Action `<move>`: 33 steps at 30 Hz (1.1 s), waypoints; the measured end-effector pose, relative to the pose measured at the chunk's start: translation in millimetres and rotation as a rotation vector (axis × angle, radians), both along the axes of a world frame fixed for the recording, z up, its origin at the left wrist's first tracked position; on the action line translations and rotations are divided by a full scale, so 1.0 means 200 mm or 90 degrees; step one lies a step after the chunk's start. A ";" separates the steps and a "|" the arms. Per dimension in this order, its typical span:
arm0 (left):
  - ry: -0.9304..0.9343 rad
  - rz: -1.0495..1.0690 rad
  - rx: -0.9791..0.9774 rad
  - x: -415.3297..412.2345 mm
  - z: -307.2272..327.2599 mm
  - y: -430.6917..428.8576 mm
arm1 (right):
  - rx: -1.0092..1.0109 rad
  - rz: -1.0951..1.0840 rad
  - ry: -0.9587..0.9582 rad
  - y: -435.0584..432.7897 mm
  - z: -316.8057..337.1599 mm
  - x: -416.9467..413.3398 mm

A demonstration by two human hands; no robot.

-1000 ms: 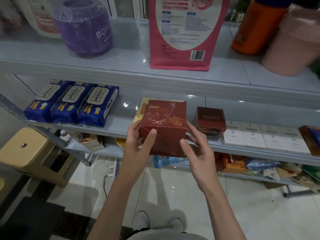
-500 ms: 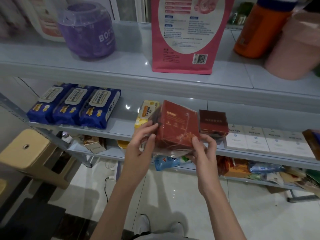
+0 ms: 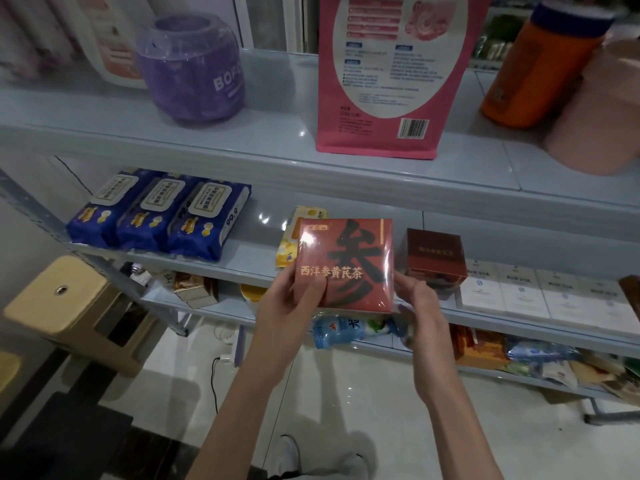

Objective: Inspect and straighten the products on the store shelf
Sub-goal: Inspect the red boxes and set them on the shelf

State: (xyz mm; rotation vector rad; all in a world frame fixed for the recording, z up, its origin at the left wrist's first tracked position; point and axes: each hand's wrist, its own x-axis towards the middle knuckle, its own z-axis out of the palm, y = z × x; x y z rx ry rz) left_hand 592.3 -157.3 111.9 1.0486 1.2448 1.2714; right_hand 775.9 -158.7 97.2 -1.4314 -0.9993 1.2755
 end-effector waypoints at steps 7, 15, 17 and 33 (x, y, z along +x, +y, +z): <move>0.132 0.041 0.069 0.02 -0.04 0.00 | 0.067 0.031 0.036 0.00 0.01 0.00; 0.190 0.048 0.124 0.03 -0.05 -0.01 | 0.055 0.006 0.069 -0.01 -0.02 0.00; 0.177 0.047 0.109 0.03 -0.05 -0.02 | 0.064 0.007 0.064 -0.01 -0.02 0.01; -0.074 0.084 -0.005 -0.04 -0.05 -0.01 | 0.214 0.140 -0.073 -0.04 0.03 0.01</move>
